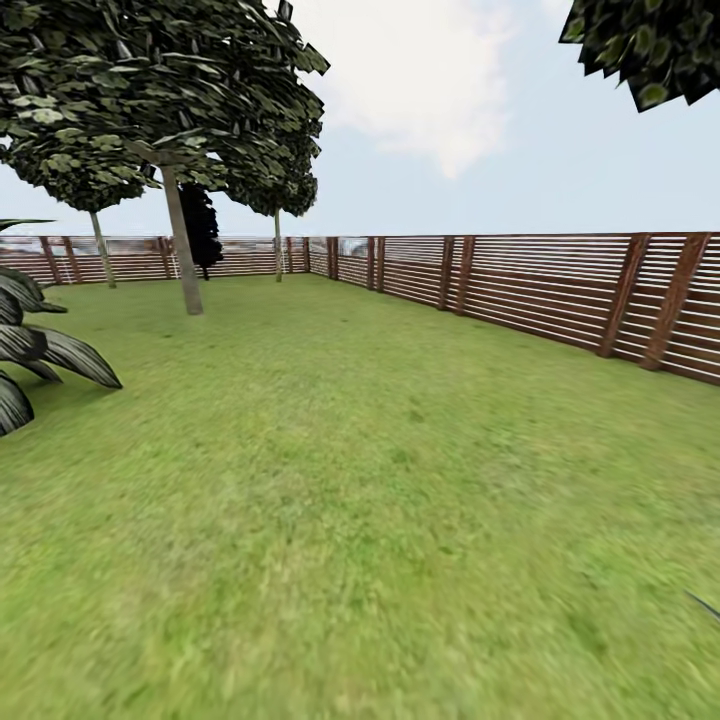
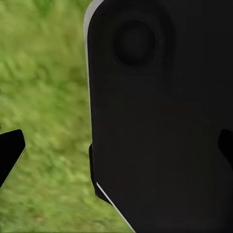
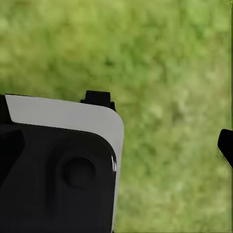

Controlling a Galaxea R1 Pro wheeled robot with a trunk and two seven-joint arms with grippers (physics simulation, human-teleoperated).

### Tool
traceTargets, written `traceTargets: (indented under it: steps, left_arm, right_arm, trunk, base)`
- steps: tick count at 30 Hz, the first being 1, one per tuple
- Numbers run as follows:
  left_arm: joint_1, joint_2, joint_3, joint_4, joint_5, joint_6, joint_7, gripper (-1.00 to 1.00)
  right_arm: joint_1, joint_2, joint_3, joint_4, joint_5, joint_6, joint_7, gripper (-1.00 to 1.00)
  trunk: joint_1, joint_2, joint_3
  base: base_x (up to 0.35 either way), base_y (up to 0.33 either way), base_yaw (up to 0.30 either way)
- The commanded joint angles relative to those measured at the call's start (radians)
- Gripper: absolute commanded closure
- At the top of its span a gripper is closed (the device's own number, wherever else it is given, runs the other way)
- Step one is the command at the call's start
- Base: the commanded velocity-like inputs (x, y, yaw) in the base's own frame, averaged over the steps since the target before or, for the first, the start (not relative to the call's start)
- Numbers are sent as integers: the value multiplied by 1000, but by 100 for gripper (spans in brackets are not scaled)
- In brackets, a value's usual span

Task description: Take the three Easter eggs out of the wicker basket on the lawn in the garden, then place them on the lawn next to a single tree (choose any tree) so that all three eggs are next to the same tree and none are left in the basket.

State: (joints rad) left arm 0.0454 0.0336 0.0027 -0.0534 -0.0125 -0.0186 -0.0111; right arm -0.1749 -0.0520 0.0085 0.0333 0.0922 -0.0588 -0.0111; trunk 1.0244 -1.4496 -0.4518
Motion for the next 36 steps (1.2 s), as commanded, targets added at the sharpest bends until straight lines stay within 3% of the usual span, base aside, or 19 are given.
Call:
traceTargets:
  steps: [1, 36]
  left_arm:
    - [1, 0, 0, -2, -1, -1, -1, -100]
    - [1, 0, 0, -1, -1, -1, -1, -100]
  right_arm:
    - [-2, 0, 0, 4, 9, -6, -1, -100]
    - [-2, -2, -2, 4, 8, -7, 0, -100]
  trunk:
    - [1, 0, -1]
    - [1, 0, -1]
  base:
    - [337, 0, 0]
    - [337, 0, 0]
